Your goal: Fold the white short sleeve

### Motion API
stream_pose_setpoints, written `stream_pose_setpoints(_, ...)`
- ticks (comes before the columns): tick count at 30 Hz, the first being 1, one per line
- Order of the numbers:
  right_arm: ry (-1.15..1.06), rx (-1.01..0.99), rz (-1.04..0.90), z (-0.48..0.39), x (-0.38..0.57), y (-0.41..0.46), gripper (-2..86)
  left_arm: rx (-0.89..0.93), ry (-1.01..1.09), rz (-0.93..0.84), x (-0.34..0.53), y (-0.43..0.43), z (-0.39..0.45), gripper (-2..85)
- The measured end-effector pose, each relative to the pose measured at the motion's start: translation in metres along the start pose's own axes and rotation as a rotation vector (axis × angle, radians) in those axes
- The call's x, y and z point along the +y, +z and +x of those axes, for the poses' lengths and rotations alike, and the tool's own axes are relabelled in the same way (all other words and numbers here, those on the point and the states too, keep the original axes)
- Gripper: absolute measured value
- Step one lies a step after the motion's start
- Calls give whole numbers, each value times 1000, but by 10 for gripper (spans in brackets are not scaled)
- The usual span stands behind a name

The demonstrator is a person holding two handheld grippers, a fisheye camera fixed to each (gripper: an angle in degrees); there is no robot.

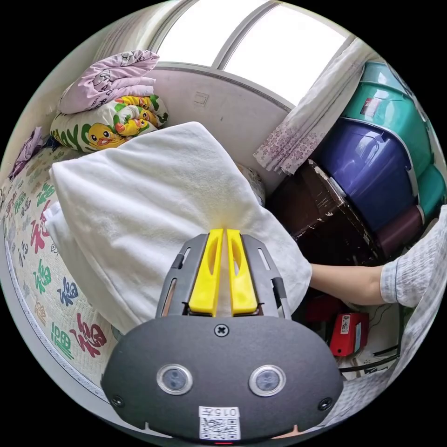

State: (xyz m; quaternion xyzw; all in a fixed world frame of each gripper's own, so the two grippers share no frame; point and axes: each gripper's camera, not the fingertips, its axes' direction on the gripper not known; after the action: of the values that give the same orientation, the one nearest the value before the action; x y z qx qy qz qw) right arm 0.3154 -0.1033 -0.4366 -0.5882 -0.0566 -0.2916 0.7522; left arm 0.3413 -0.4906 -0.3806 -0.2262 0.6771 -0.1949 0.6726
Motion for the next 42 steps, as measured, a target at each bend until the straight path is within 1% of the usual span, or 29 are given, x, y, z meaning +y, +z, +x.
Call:
stream_pose_setpoints(2, 23, 11, 6, 8, 1, -5, 67, -5, -3, -9, -2, -1, -3, 5)
stream_pose_setpoints(3, 32, -4, 10, 12, 2, -8, 61, -5, -8, -15, -3, -2, -6, 6)
stream_pose_setpoints(6, 135, -143, 79, 40, 15, -39, 45, 10, -37, -25, -4, -9, -16, 14)
stream_pose_setpoints(9, 251, -290, 304, 72, 48, -104, 39, 52, -72, -26, -3, -23, -27, 40)
stream_pose_setpoints(10, 297, -355, 409, 85, 63, -135, 38, 63, -80, -23, -2, -27, -29, 48)
stream_pose_setpoints(11, 317, -409, 515, 96, 76, -167, 36, 92, -97, -6, 1, -36, -32, 54)
stream_pose_setpoints(12, 320, -438, 575, 99, 82, -183, 35, 121, -113, 19, 4, -47, -35, 58)
stream_pose_setpoints(14, 272, -553, 785, 102, 101, -250, 33, 176, -134, 58, 9, -67, -39, 63)
stream_pose_setpoints(16, 178, -607, 895, 88, 108, -297, 33, 263, -155, 105, 14, -90, -42, 71)
stream_pose_setpoints(17, 110, -643, 955, 74, 111, -326, 32, 346, -163, 149, 18, -108, -44, 79)
stream_pose_setpoints(18, 70, -666, 977, 65, 111, -339, 32, 436, -167, 203, 22, -129, -44, 86)
stream_pose_setpoints(19, -4, -717, 1005, 48, 110, -362, 33, 476, -166, 235, 24, -140, -45, 89)
stream_pose_setpoints(20, -69, -771, 1032, 31, 109, -380, 33, 538, -159, 308, 30, -166, -45, 95)
stream_pose_setpoints(21, -100, -805, 1047, 21, 108, -388, 33, 576, -154, 388, 38, -193, -48, 100)
stream_pose_setpoints(22, -156, -888, 1062, 3, 105, -399, 33, 589, -150, 428, 43, -207, -49, 102)
stream_pose_setpoints(23, -212, -970, 1052, -18, 98, -408, 34, 609, -141, 501, 54, -235, -54, 104)
stream_pose_setpoints(24, -235, -1004, 1040, -29, 93, -411, 34, 631, -127, 562, 65, -261, -60, 105)
stream_pose_setpoints(27, -311, -1072, 925, -98, 68, -420, 36, 646, -99, 652, 100, -324, -83, 107)
stream_pose_setpoints(28, -353, -1079, 877, -129, 58, -421, 37, 628, -101, 663, 109, -336, -89, 108)
stream_pose_setpoints(29, -381, -1088, 822, -160, 48, -420, 39, 570, -120, 685, 129, -361, -103, 110)
stream_pose_setpoints(30, -388, -1090, 798, -175, 43, -418, 40, 515, -145, 706, 153, -386, -118, 109)
stream_pose_setpoints(32, -366, -1136, 686, -229, 18, -402, 43, 463, -161, 715, 190, -423, -140, 92)
stream_pose_setpoints(34, -339, -1176, 587, -271, 0, -383, 43, 432, -190, 674, 227, -454, -162, 50)
stream_pose_setpoints(35, -309, -1205, 516, -300, -11, -367, 45, 419, -207, 635, 254, -473, -175, 13)
stream_pose_setpoints(36, -304, -1211, 485, -315, -15, -358, 45, 387, -254, 595, 282, -488, -189, 5)
stream_pose_setpoints(38, -249, -1220, 337, -373, -32, -317, 46, 316, -320, 536, 327, -506, -205, -1)
stream_pose_setpoints(39, -245, -1214, 301, -388, -35, -306, 46, 267, -397, 490, 357, -514, -218, -1)
stream_pose_setpoints(41, -171, -1207, 118, -438, -46, -253, 46, 237, -508, 450, 403, -524, -235, 4)
stream_pose_setpoints(42, -163, -1210, 80, -449, -48, -241, 46, 186, -581, 421, 431, -532, -244, 11)
